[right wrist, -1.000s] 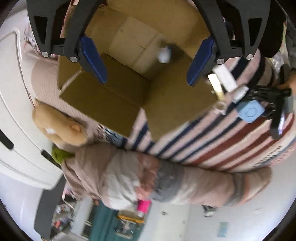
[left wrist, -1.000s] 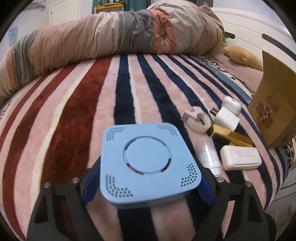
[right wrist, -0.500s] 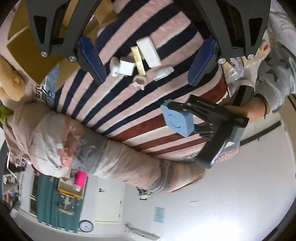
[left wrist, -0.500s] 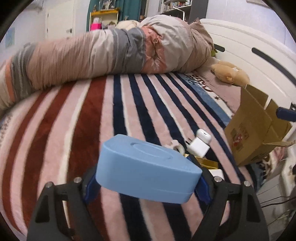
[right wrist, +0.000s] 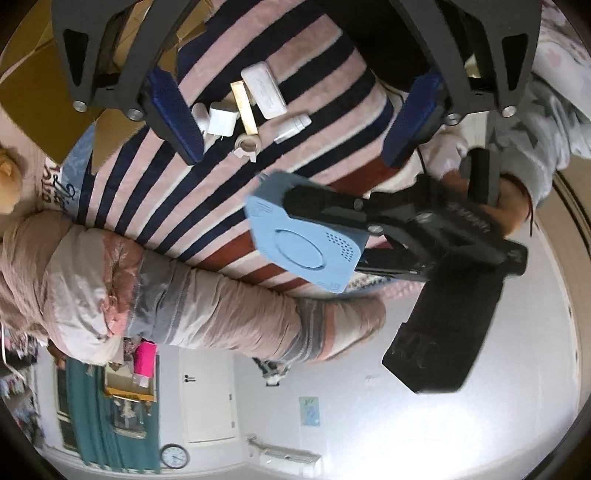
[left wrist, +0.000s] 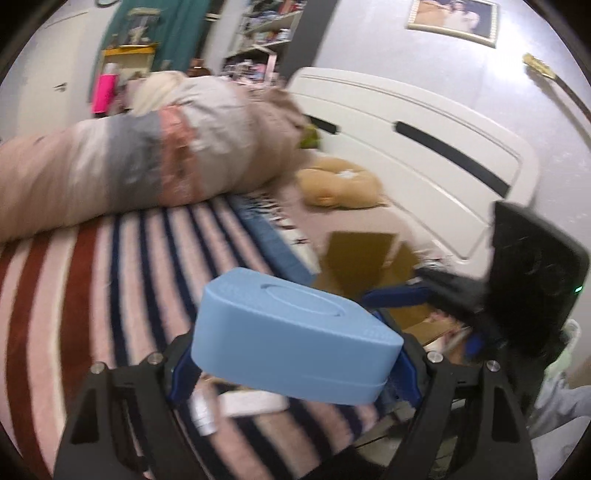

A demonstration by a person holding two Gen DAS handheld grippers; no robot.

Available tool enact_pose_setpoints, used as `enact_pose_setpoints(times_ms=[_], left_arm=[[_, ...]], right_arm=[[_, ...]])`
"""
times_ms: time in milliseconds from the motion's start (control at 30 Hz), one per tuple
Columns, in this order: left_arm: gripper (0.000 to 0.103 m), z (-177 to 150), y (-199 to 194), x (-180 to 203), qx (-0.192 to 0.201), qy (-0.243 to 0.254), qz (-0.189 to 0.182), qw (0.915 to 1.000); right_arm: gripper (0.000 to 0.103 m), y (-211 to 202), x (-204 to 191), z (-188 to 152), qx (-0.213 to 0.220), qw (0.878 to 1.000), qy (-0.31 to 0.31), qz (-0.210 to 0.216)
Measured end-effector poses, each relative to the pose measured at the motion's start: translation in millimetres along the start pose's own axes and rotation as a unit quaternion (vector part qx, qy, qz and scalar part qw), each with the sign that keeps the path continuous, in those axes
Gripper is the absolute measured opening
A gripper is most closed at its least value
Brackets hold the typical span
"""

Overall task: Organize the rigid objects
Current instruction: 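Carry the light-blue device into the cardboard box and release it with the left gripper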

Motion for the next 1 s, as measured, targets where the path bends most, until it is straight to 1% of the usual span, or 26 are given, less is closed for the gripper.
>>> enact_pose_setpoints(times_ms=[67,100,167,267,333,400,433,467,533,633,700,800,833,867,900,933,967,1000], left_arm=[[0.082,10.6,19.6,20.4,-0.013,0.0,-0.033,0.9994],[0.082,13.3,27.0,29.3,-0.019,0.003,-0.043,0.9989],[0.082,19.6,48.5,47.9,-0.037,0.012,-0.06,0.9974],[0.082,25.0,77.9,66.2,-0.065,0.006,-0.08,0.9947],[0.082,26.6,93.6,74.2,-0.079,0.007,-0.089,0.9929],[0.082,28.9,111.9,82.2,-0.097,0.004,-0.102,0.9901],[0.082,29.9,119.9,85.0,-0.105,0.003,-0.106,0.9888],[0.082,30.9,130.0,89.1,-0.116,-0.001,-0.116,0.9864],[0.082,33.5,145.8,93.7,-0.132,0.001,-0.123,0.9837],[0.081,34.2,166.2,101.4,-0.16,0.004,-0.132,0.9783],[0.081,34.0,178.5,102.5,-0.179,0.002,-0.134,0.9747],[0.081,30.3,193.2,103.2,-0.2,0.001,-0.134,0.9705],[0.081,29.7,196.0,102.2,-0.204,0.002,-0.126,0.9708],[0.082,29.0,198.4,100.3,-0.21,0.002,-0.118,0.9706],[0.082,29.2,199.8,98.5,-0.211,0.002,-0.111,0.9711],[0.084,29.8,199.5,96.0,-0.211,0.0,-0.101,0.9724],[0.085,30.4,197.1,94.0,-0.21,-0.001,-0.096,0.9729],[0.085,31.1,193.7,92.0,-0.208,-0.001,-0.093,0.9737]], right_arm=[[0.1,-7.2,10.1,-0.7,0.006,1.0,0.019,-0.004],[0.1,-12.5,19.3,-2.6,0.01,0.999,0.034,-0.014],[0.1,-22.0,35.3,-5.6,0.017,0.998,0.057,-0.034],[0.1,-45.1,62.8,-10.7,0.038,0.993,0.093,-0.061],[0.099,-59.8,77.3,-13.9,0.045,0.991,0.105,-0.074],[0.09,-71.1,88.1,-17.4,0.046,0.989,0.109,-0.085],[0.081,-75.4,91.9,-18.9,0.045,0.989,0.11,-0.083],[0.081,-78.2,95.3,-20.7,0.039,0.988,0.111,-0.097],[0.08,-83.5,101.6,-24.6,0.033,0.986,0.108,-0.122],[0.08,-88.8,110.9,-31.3,0.018,0.984,0.105,-0.14],[0.08,-87.1,115.3,-34.2,-0.001,0.983,0.1,-0.154],[0.079,-86.4,121.9,-39.5,-0.024,0.981,0.101,-0.163],[0.067,-84.6,125.7,-40.9,-0.035,0.979,0.101,-0.172],[0.063,-83.6,128.4,-43.4,-0.045,0.978,0.1,-0.178],[0.065,-83.4,129.3,-45.5,-0.051,0.977,0.101,-0.179],[0.076,-83.3,130.8,-48.0,-0.058,0.976,0.103,-0.183],[0.091,-83.9,131.9,-50.7,-0.064,0.973,0.106,-0.194],[0.093,-85.6,132.2,-51.6,-0.063,0.971,0.106,-0.203]])
Point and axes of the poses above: each gripper's, at about its wrist camera, not at the fingertips, and y roughly the way its jaws point, x to its right, z to its top, the point moved 1 cm from there along y, roughly the way its jaws point, and after that the axes turned 5 degrees about x, right-handed, at the moved point
